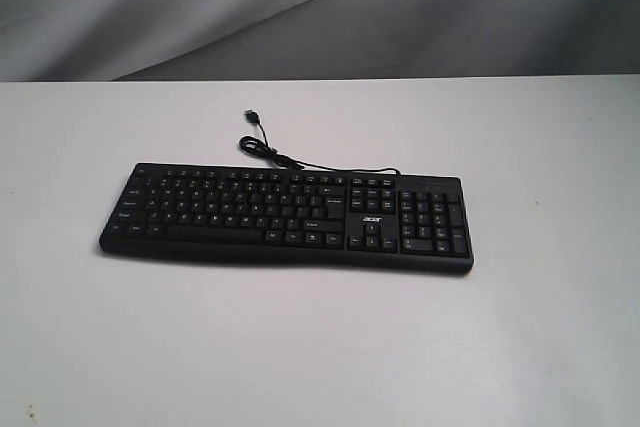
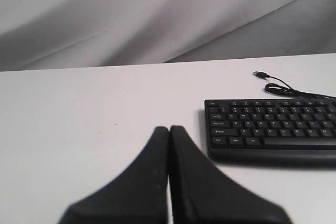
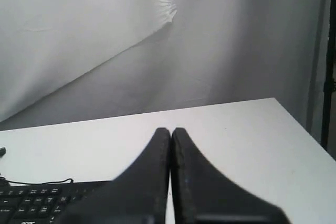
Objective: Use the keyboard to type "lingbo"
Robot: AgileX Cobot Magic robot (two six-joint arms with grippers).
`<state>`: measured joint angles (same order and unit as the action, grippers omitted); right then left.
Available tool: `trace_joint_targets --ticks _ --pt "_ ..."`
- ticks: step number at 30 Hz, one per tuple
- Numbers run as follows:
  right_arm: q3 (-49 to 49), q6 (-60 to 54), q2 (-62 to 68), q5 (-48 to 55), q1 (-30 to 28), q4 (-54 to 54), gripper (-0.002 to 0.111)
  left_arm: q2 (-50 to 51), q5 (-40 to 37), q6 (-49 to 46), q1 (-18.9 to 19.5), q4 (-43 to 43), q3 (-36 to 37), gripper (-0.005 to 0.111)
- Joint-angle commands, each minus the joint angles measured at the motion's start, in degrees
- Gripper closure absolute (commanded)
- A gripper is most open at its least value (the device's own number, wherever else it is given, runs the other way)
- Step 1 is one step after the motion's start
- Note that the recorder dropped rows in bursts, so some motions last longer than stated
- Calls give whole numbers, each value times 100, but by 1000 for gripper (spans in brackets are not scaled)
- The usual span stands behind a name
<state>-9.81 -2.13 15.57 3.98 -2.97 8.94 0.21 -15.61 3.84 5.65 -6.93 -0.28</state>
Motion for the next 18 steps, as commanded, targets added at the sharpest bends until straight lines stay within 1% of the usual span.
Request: trace_joint_targets --ticks 1,8,9,13,14,15,18 --pt "304 128 -234 -79 -44 42 108 -21 41 12 6 21 28 106" --pt "981 116 -910 -79 -44 -194 108 -21 41 12 6 21 28 106" --pt "981 96 -1160 539 -44 -401 108 -21 41 12 6 21 28 106" --pt "981 96 -1533 903 -44 -458 108 -21 41 12 6 21 28 106" --pt "981 96 -1557 1367 -44 -542 108 -21 41 12 6 21 28 106" --pt "981 96 -1557 1563 -56 -576 108 -21 41 12 6 21 28 106" --pt "981 111 -1557 1557 -56 -576 108 -21 41 12 6 21 28 106"
